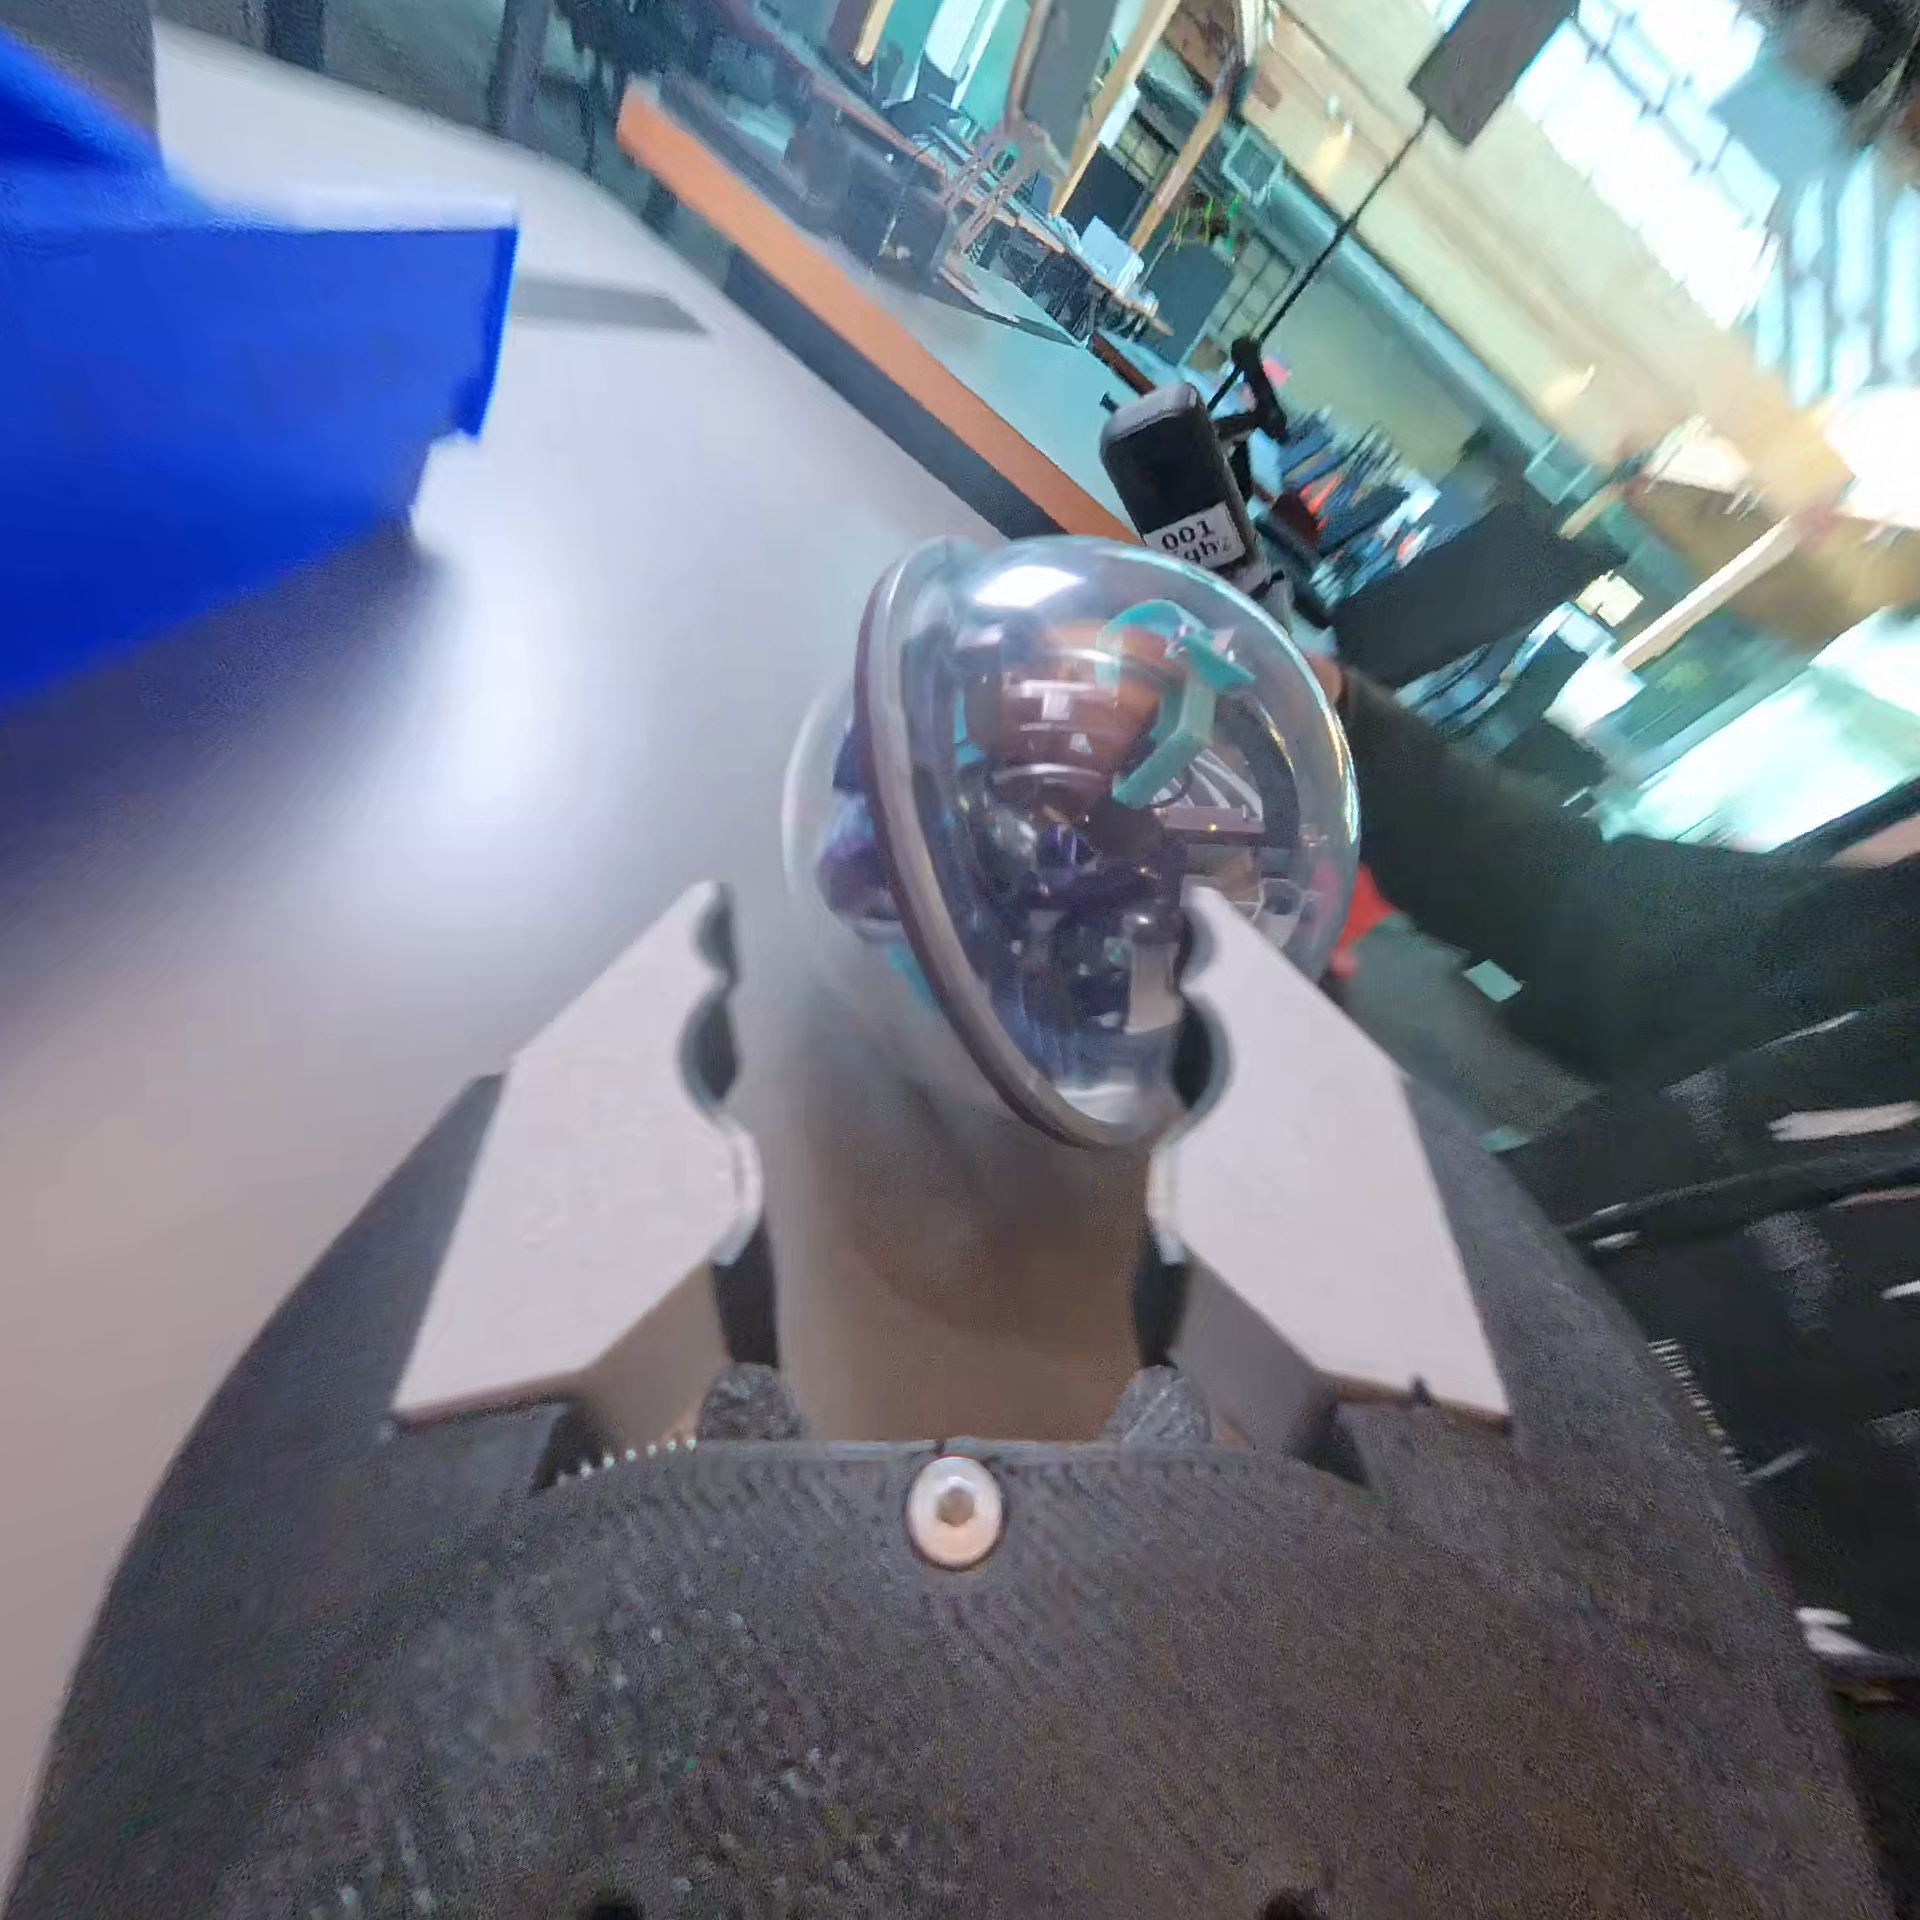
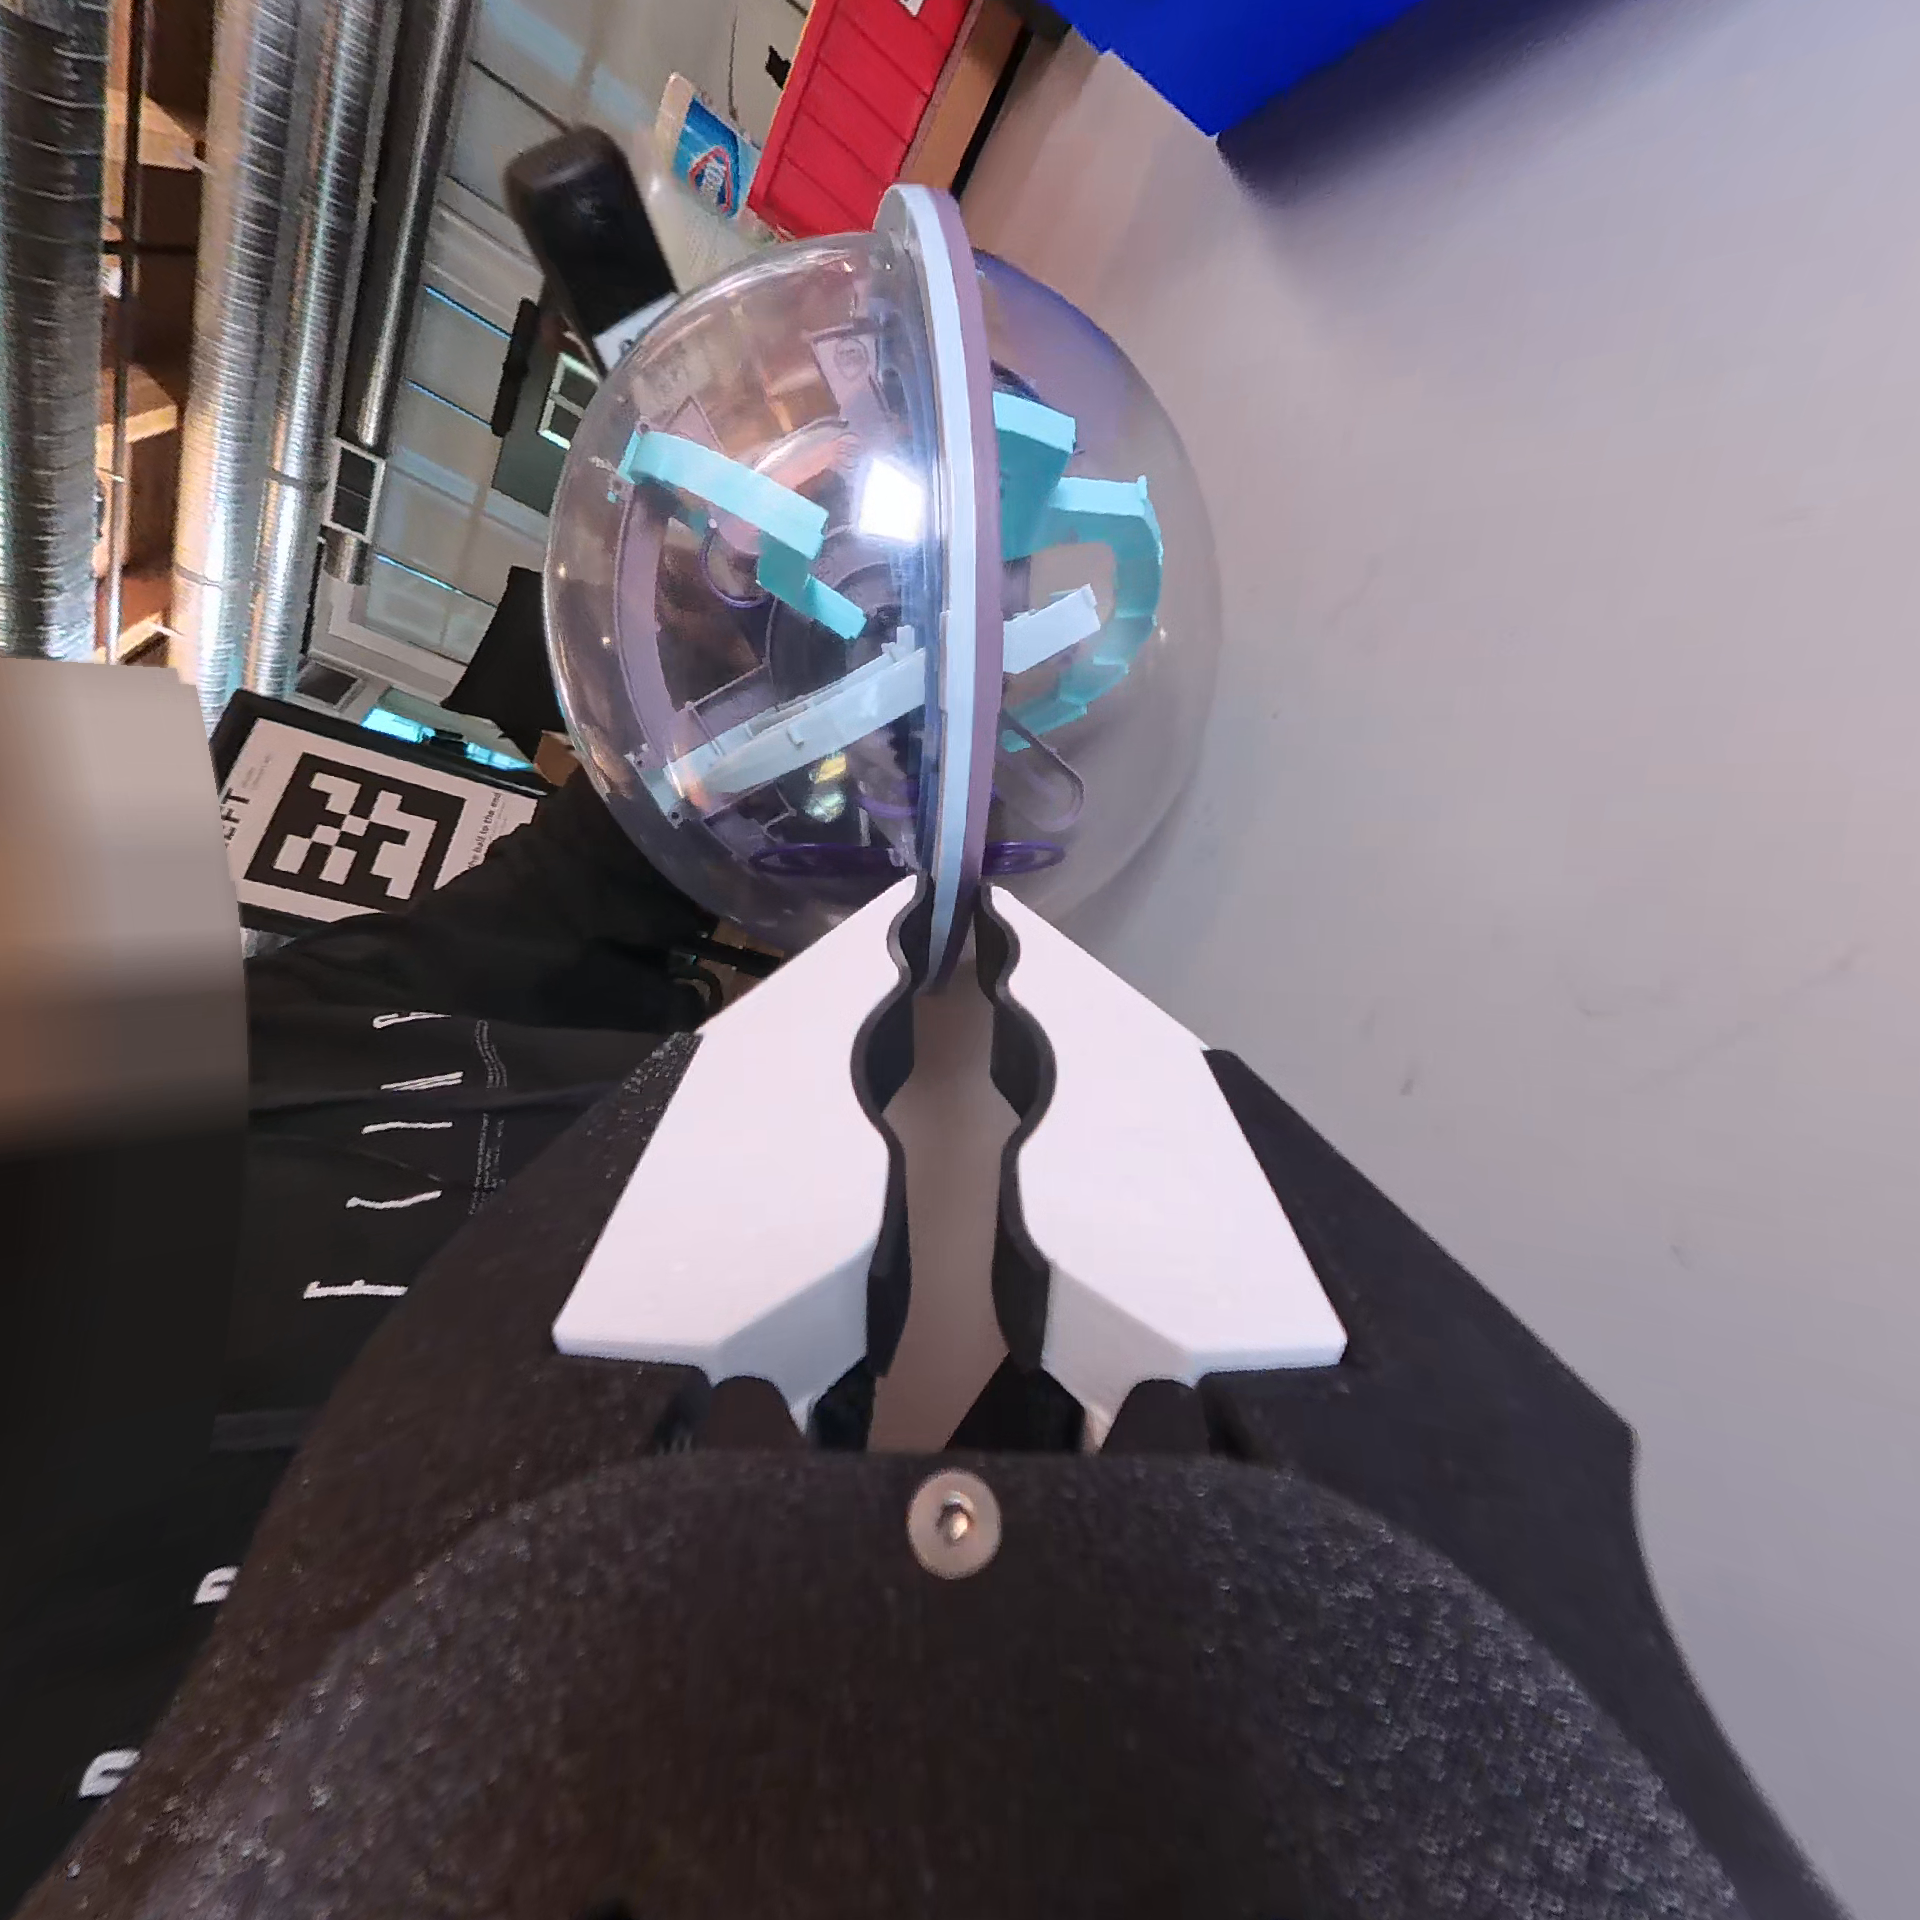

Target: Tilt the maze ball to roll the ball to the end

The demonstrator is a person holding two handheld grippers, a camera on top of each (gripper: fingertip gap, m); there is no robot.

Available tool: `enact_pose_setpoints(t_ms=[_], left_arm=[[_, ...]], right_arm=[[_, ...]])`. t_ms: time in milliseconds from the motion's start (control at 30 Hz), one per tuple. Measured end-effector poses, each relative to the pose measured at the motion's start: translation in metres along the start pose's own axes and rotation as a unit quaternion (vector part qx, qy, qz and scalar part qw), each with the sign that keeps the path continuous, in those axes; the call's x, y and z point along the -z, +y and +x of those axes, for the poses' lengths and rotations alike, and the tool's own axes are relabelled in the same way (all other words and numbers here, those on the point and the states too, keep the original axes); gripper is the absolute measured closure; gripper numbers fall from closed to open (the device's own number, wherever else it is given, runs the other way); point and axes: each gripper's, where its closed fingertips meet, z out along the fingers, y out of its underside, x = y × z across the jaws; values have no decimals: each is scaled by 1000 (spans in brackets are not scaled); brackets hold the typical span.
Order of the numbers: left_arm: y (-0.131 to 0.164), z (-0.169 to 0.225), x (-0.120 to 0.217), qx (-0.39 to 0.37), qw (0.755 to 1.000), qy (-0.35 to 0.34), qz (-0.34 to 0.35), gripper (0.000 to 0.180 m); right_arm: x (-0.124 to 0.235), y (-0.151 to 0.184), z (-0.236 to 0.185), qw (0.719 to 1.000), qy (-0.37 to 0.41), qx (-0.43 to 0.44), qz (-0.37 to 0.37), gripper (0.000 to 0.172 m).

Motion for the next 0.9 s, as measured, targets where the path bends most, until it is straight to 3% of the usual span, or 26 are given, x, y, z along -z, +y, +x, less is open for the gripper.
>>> enact_pose_setpoints(t_ms=[67,133,233,300,500,600,733,900], left_arm=[[-14,8,-3,-124,992,-21,-3,66],[-24,25,-14,-213,977,-8,-11,54],[-23,34,-39,-310,949,-1,-62,46],[-12,43,-53,-329,938,41,-99,50],[-13,35,-67,-279,951,68,-114,54],[-19,23,-65,-233,965,64,-104,55],[-24,14,-62,-191,975,67,-95,56],[-32,2,-64,-130,985,74,-84,58]], right_arm=[[0,-1,1,1000,-5,-5,-5,167],[0,-6,3,1000,-4,-10,-2,167],[-1,-12,6,1000,-2,-11,2,167],[-1,-16,7,1000,-2,-11,10,167],[3,-36,15,996,-2,36,76,164],[8,-51,7,981,3,144,127,132],[7,-58,-13,926,58,340,155,80],[-20,-42,-13,843,146,513,69,53]])
